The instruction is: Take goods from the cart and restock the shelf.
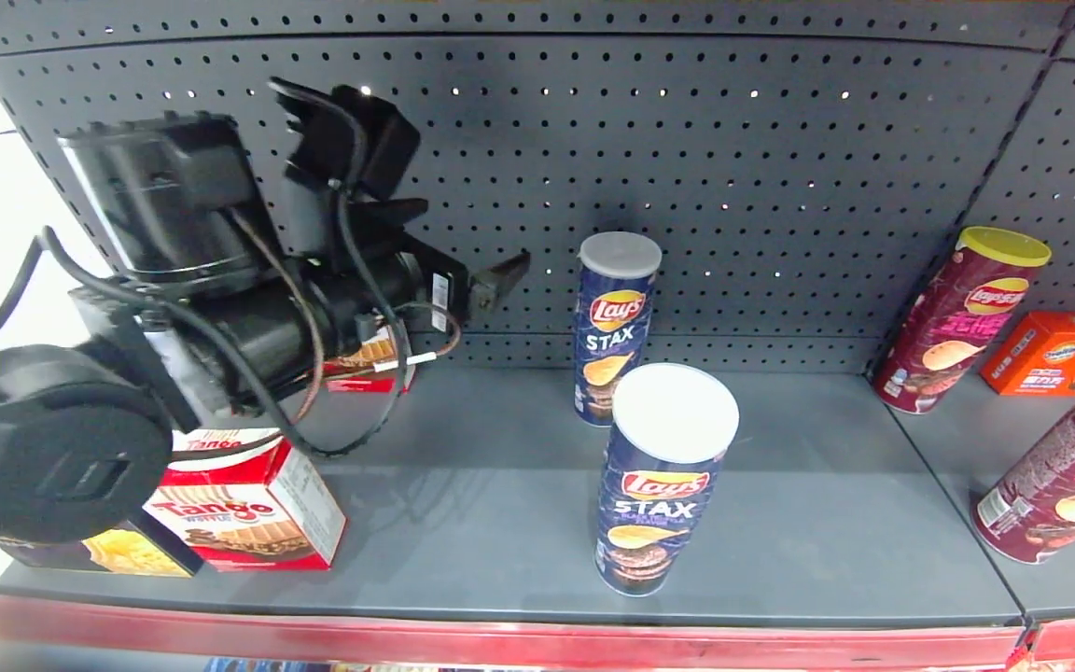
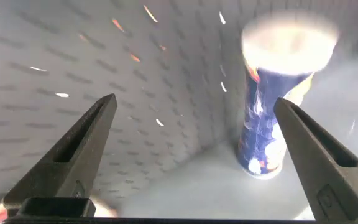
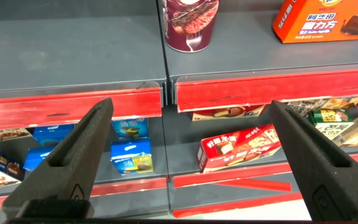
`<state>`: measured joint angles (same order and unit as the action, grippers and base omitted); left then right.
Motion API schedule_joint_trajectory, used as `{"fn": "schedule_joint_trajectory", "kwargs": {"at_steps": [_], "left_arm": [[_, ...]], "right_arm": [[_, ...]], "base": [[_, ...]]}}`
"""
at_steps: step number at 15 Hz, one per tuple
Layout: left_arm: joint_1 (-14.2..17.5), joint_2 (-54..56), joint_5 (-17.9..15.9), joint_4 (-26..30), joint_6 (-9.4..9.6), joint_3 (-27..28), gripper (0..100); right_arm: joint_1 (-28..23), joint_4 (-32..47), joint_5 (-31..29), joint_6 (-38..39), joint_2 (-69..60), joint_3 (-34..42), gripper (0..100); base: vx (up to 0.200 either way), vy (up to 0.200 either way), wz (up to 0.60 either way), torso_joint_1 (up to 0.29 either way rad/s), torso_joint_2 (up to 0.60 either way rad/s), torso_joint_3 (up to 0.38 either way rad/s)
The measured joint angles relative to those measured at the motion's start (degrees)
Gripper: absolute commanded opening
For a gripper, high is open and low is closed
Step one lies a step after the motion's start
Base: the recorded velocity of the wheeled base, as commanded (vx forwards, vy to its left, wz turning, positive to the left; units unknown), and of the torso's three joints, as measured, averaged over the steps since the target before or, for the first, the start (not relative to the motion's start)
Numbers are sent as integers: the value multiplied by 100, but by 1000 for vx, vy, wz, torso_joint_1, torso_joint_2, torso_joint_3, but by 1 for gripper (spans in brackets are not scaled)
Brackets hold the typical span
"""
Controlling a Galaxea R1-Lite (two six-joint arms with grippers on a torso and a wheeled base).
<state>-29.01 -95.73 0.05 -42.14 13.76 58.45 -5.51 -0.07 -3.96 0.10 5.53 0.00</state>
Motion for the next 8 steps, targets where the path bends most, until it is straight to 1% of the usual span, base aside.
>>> {"fn": "schedule_joint_trajectory", "kwargs": {"at_steps": [2,5,6,8], "left_arm": [[-28,662,189,-140,-22,-473,100],[-130,1858,282,-113,-50,-1270,100],[-168,2303,301,-33,-57,-1590,100],[-191,3280,329,422,-68,-2267,100]], "right_arm": [[-2,0,2,0,0,0,100],[-2,0,2,0,0,0,100],[-2,0,0,0,0,0,100],[-2,0,0,1,0,0,100]], "base": [[0,0,0,0,0,0],[0,0,0,0,0,0],[0,0,0,0,0,0],[0,0,0,0,0,0]]}}
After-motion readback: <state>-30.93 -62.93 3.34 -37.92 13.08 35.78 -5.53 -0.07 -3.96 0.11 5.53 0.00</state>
